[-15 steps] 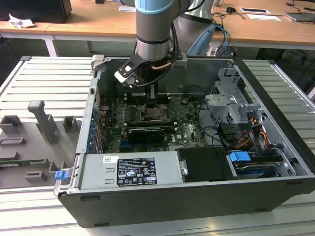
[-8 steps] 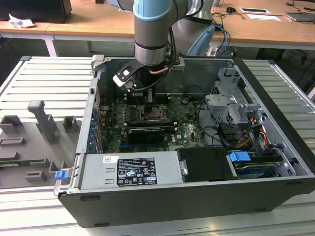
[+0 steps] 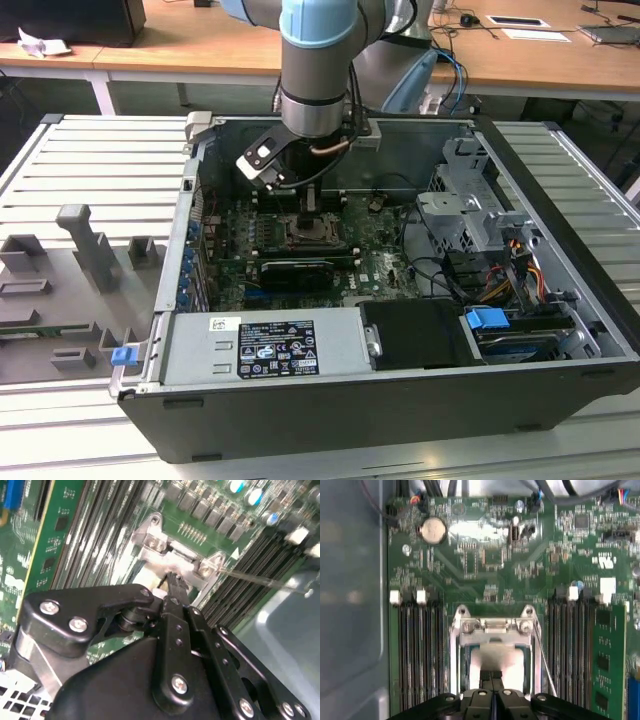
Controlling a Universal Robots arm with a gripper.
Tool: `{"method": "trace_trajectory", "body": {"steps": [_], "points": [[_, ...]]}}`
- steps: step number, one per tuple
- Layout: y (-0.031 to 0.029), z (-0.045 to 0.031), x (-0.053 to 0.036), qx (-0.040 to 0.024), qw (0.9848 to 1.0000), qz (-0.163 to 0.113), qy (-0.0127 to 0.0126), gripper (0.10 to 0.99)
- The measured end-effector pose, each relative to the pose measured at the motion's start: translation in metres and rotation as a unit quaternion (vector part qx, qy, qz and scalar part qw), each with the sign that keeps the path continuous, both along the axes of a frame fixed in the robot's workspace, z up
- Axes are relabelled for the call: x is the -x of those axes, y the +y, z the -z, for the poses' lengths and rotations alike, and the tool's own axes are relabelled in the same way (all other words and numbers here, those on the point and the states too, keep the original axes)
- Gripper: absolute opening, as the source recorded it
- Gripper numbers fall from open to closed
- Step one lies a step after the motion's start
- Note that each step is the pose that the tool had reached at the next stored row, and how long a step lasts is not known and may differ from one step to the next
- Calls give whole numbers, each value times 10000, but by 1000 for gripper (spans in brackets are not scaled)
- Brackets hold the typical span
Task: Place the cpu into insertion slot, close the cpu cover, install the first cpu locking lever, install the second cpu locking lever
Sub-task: 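Close the cpu cover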
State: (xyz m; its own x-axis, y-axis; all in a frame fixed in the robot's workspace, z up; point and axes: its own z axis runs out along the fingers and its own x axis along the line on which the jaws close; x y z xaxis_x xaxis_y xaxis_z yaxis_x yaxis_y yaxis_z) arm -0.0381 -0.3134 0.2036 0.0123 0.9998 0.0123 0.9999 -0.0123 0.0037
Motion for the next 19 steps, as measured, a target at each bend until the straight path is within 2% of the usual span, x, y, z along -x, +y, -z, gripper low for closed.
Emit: {"method": "trace_trajectory", "body": {"steps": [1,5,9,13,17,19], "points": [[1,3,-28,-2,10000,-2,-1,106],[3,-26,-28,-6,10000,-1,-3,106],[2,-50,95,-5,10000,-2,-20,106],[-1,-11,105,2,10000,-41,-25,106],[1,-1,91,-4,9999,-131,-113,106],[5,-29,87,-15,9997,-181,-134,106]]}}
